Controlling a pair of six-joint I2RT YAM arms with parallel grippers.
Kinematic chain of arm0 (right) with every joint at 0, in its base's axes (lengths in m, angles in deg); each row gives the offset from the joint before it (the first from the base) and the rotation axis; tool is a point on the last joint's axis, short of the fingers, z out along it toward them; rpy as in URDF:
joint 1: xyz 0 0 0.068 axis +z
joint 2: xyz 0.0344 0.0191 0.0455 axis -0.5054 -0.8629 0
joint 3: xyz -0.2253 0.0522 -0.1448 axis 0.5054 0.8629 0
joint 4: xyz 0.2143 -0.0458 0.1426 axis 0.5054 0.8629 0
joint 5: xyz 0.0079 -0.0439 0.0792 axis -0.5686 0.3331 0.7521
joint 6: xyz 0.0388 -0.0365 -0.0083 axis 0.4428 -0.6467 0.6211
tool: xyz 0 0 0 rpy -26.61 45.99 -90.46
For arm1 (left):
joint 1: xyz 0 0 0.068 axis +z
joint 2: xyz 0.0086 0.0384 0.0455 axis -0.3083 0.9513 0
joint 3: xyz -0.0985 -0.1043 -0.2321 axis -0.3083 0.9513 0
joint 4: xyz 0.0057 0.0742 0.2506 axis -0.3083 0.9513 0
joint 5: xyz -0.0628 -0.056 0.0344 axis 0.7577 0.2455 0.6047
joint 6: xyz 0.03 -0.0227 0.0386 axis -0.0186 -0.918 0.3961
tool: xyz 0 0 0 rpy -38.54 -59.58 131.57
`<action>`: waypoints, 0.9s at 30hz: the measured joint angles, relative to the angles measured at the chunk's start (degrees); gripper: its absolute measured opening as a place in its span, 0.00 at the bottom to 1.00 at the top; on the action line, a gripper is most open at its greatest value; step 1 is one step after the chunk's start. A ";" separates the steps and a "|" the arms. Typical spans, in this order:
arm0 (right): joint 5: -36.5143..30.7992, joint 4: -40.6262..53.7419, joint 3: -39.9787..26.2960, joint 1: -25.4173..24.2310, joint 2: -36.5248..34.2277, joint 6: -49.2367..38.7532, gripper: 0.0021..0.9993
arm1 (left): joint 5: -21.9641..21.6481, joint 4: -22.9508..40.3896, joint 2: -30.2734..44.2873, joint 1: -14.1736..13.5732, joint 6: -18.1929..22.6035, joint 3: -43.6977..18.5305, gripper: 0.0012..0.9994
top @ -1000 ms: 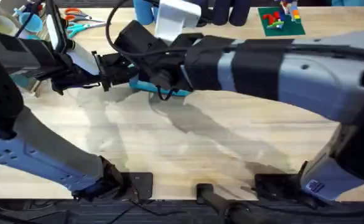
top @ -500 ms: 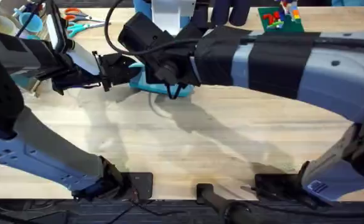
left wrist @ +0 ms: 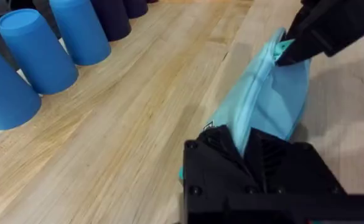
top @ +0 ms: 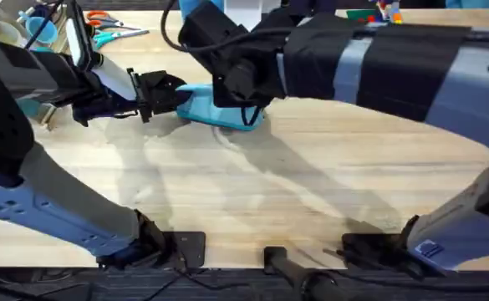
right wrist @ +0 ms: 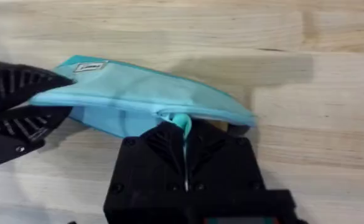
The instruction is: Unzip the bag, pick up the pens from the table one at a time and place them inside, then zip the bag closed.
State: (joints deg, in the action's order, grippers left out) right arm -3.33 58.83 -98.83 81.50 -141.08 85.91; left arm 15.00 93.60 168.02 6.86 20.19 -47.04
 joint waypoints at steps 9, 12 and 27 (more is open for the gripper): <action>1.29 4.81 -0.02 -2.11 1.62 0.00 0.03 | 0.04 0.02 0.00 0.00 0.00 0.00 0.04; 1.53 6.58 -0.02 -3.19 2.07 0.00 0.03 | 0.04 0.01 0.00 0.00 0.00 0.00 0.04; 2.63 13.36 -0.04 -8.88 4.33 -0.06 0.03 | 0.26 0.27 0.00 -0.31 -0.01 0.00 0.04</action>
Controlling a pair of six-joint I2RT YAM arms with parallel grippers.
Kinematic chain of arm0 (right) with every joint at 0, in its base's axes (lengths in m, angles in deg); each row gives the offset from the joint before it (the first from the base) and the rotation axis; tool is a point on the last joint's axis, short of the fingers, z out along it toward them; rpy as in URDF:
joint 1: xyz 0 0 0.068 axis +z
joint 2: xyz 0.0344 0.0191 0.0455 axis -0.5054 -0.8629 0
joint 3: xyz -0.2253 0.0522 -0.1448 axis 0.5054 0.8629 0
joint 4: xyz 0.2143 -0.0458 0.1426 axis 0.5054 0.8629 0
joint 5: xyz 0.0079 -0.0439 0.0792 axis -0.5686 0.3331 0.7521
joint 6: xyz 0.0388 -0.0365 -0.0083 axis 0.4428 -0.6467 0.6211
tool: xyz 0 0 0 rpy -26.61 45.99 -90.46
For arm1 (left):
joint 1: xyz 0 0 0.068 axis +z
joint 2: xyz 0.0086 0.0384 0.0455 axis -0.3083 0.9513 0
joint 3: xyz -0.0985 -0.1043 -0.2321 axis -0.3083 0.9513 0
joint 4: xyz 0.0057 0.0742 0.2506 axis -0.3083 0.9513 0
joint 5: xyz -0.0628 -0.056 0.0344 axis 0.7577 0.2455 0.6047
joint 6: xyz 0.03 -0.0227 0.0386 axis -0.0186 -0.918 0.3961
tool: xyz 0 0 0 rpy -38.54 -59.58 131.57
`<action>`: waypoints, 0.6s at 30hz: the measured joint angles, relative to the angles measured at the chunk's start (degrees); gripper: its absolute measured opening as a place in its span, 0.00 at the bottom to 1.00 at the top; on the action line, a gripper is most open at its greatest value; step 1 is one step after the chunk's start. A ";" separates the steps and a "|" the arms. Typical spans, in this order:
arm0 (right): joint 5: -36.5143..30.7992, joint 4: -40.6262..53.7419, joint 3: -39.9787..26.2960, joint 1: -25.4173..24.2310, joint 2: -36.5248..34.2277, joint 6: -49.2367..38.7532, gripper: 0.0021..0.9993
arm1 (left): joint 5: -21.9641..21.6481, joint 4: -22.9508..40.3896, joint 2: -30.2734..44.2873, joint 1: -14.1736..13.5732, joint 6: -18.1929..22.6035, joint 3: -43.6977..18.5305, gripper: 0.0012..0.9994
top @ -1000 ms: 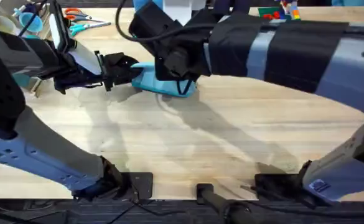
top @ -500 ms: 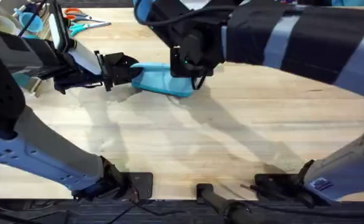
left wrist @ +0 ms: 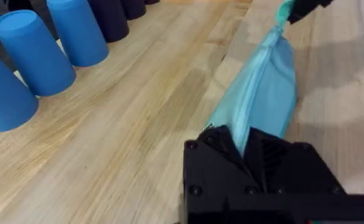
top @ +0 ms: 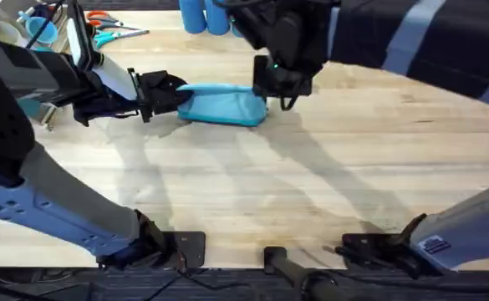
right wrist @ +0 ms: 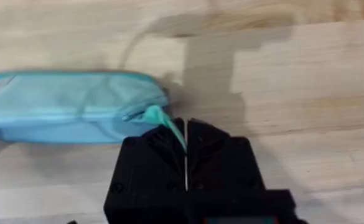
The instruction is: Unzip the bag, pick up the pens from the table one at a time and place them inside, then zip the bag closed.
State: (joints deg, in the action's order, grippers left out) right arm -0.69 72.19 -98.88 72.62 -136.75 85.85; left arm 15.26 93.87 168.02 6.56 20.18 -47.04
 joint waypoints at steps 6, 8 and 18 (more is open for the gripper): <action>-2.76 1.15 0.02 -3.95 0.04 -0.11 0.03 | -0.24 0.16 0.00 0.29 -0.01 0.00 0.04; -3.41 1.15 0.02 -5.09 0.04 -0.11 0.03 | -0.24 0.19 0.00 0.42 -0.01 0.00 0.04; -4.21 1.15 0.02 -5.14 0.04 -0.11 0.03 | -0.24 0.18 0.00 0.44 -0.01 0.00 0.04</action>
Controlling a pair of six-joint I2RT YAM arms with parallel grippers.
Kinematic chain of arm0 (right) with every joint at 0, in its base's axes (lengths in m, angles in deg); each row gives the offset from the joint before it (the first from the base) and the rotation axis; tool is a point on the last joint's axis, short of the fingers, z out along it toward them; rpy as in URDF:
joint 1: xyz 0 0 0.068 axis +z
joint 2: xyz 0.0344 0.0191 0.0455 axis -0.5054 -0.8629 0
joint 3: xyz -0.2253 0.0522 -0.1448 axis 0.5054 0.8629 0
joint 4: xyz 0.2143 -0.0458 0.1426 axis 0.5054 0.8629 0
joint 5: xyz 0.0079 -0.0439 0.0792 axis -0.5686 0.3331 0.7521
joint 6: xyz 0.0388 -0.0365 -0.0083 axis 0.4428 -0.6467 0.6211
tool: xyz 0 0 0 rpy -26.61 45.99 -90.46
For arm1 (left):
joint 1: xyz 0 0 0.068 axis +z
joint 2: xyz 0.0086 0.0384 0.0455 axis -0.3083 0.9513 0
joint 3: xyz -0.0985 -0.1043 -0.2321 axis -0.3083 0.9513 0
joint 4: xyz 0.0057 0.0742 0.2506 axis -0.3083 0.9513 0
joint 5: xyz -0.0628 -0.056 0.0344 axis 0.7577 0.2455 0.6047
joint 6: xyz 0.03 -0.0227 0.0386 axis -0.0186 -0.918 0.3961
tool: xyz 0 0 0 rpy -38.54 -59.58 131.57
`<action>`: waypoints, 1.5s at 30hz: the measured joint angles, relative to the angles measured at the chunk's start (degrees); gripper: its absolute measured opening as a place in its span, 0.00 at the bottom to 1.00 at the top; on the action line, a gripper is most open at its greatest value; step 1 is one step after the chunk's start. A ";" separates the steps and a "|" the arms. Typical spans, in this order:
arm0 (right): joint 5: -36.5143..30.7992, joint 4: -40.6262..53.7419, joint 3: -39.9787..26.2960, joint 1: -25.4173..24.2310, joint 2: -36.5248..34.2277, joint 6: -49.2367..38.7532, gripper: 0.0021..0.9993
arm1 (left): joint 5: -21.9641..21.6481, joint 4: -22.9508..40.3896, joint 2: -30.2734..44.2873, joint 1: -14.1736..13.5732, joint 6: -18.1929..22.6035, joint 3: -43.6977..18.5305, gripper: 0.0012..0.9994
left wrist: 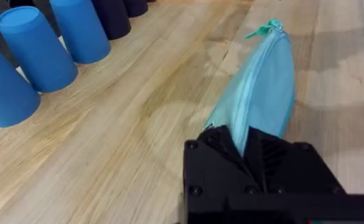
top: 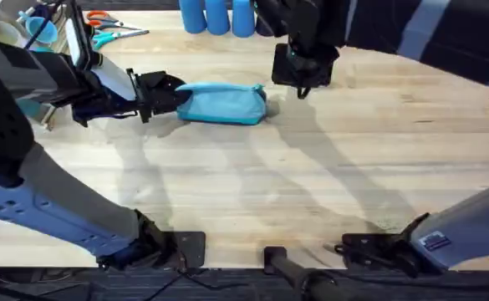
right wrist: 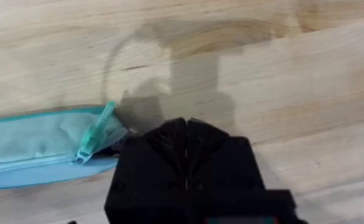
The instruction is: Unzip the bag, pick up the pens from the table one at a time and place them inside, then zip the bag closed.
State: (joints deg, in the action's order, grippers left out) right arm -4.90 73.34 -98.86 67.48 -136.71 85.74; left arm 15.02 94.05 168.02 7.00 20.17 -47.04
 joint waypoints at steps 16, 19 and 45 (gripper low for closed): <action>-0.04 -0.37 0.00 0.00 7.35 0.15 0.37 | 0.00 0.01 0.00 0.00 0.00 0.00 0.04; -0.02 -0.42 0.00 0.00 8.77 0.15 0.79 | 0.00 0.01 0.00 0.00 0.00 0.00 0.04; -0.02 -2.38 0.00 0.00 15.47 0.00 1.00 | 0.04 -0.25 0.00 0.20 -0.04 0.00 0.34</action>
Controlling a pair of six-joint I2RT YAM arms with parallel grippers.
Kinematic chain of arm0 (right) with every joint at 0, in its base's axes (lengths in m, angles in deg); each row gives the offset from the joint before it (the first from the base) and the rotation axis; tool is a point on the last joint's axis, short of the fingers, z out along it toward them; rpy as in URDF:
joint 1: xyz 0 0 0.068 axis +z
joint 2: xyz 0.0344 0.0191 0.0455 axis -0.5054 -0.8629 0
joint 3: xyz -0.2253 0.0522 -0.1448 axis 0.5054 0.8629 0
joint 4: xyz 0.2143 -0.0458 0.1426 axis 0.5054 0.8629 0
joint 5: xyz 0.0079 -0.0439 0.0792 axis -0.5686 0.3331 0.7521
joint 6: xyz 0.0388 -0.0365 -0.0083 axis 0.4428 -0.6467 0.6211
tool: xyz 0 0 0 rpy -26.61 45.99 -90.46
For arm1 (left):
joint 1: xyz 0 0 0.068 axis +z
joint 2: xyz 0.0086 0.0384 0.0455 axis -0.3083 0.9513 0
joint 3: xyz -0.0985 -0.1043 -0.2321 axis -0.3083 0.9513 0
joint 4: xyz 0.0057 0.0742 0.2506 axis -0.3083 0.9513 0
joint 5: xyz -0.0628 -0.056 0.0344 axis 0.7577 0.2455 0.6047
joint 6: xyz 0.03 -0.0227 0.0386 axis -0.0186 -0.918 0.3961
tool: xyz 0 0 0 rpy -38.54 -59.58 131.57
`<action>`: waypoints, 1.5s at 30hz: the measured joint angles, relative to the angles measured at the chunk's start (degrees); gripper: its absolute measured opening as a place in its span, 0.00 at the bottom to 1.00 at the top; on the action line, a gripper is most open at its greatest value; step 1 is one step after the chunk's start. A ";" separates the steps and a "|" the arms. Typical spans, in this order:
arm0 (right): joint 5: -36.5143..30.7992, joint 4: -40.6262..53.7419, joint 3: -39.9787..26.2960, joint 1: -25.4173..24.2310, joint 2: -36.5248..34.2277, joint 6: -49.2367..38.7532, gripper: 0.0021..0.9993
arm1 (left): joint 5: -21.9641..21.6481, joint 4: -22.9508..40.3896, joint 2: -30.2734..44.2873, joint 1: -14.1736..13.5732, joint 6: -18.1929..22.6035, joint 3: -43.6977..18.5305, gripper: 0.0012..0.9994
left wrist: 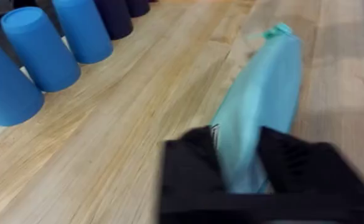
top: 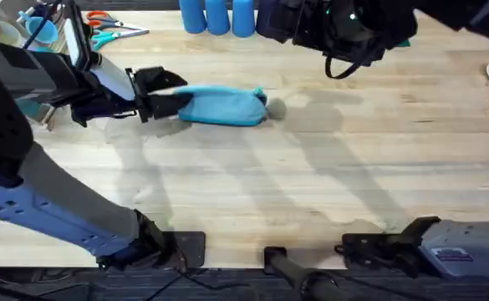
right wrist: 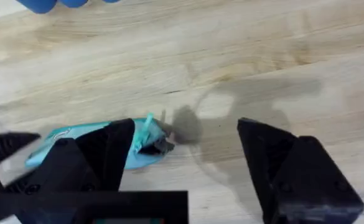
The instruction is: Unzip the bag, pick up the pens from the table one at a time and place them inside, then zip the bag closed.
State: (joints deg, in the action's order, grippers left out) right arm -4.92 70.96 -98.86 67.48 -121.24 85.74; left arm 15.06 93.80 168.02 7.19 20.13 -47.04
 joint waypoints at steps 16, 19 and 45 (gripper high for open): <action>0.00 -0.02 0.00 0.00 0.00 0.00 1.00 | -0.40 -0.46 0.00 0.94 -0.13 -0.02 0.99; 0.00 -0.02 0.00 0.00 0.00 0.00 1.00 | -1.39 -0.44 0.00 0.94 -0.13 -0.02 0.99; 0.00 -0.50 0.00 0.00 0.00 0.02 1.00 | -18.20 23.23 0.00 -10.62 -0.11 -23.78 0.99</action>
State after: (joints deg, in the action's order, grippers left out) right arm -4.92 70.46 -98.86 67.48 -121.24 85.76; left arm -3.14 117.03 168.02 -3.43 20.02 -70.82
